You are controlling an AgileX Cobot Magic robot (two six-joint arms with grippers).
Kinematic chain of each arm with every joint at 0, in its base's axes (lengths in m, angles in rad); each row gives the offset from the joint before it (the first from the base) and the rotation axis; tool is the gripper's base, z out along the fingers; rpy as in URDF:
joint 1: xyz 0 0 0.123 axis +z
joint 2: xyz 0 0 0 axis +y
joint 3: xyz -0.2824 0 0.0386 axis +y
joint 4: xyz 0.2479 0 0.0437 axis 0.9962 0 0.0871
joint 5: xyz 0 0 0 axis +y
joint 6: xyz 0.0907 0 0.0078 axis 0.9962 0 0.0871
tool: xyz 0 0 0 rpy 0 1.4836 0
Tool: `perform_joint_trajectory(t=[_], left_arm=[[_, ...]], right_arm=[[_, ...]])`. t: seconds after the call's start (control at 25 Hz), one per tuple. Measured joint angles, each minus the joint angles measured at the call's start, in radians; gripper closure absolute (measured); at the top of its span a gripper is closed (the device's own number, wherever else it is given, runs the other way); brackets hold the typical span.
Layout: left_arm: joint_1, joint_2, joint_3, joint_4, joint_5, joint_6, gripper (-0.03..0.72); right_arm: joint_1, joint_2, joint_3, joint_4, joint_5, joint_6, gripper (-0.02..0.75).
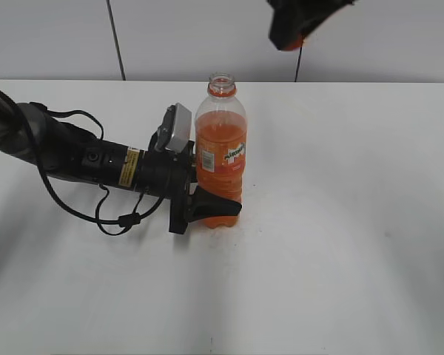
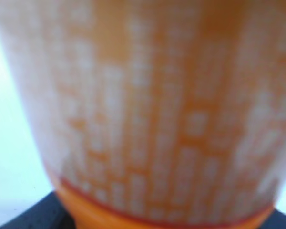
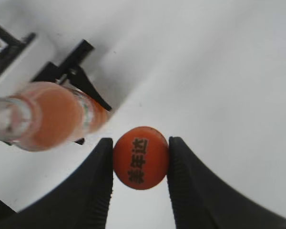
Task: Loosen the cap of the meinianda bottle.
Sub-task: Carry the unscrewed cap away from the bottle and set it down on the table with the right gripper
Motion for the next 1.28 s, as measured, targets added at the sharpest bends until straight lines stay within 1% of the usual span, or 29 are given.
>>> perform_joint_trajectory(t=[0.12,0.2,0.36,0.44,0.56,0.64,0.8,1.0,1.16,1.28], left_arm=[[0.0,0.0,0.0,0.001,0.0,0.0,0.288],[0.0,0.0,0.0,0.001,0.0,0.0,0.288],[0.0,0.0,0.0,0.001,0.0,0.0,0.288],[0.0,0.0,0.0,0.002,0.0,0.0,0.288],[0.0,0.0,0.0,0.002,0.0,0.0,0.288],[0.0,-0.001,0.0,0.003,0.0,0.0,0.288],[0.0,-0.001,0.0,0.003,0.0,0.0,0.288],[0.0,-0.001,0.0,0.003,0.0,0.0,0.288],[0.0,-0.001,0.0,0.003,0.0,0.0,0.288],[0.0,-0.001,0.0,0.002,0.0,0.0,0.288]], right_arm=[[-0.099,-0.032,0.12,0.0,-0.014,0.076,0.472],[-0.16,-0.073,0.239,0.009,-0.068,0.104,0.472],[-0.283,-0.175,0.491,0.073,-0.232,0.12,0.472],[-0.338,-0.229,0.612,0.083,-0.319,0.127,0.472],[-0.398,-0.275,0.781,0.087,-0.432,0.13,0.472],[-0.422,-0.278,0.883,0.101,-0.5,0.131,0.472],[-0.431,-0.245,1.005,0.11,-0.622,0.133,0.472],[-0.433,-0.147,1.026,0.116,-0.737,0.133,0.472],[-0.433,-0.064,1.026,0.116,-0.799,0.134,0.472],[-0.433,-0.025,1.026,0.116,-0.816,0.136,0.472]])
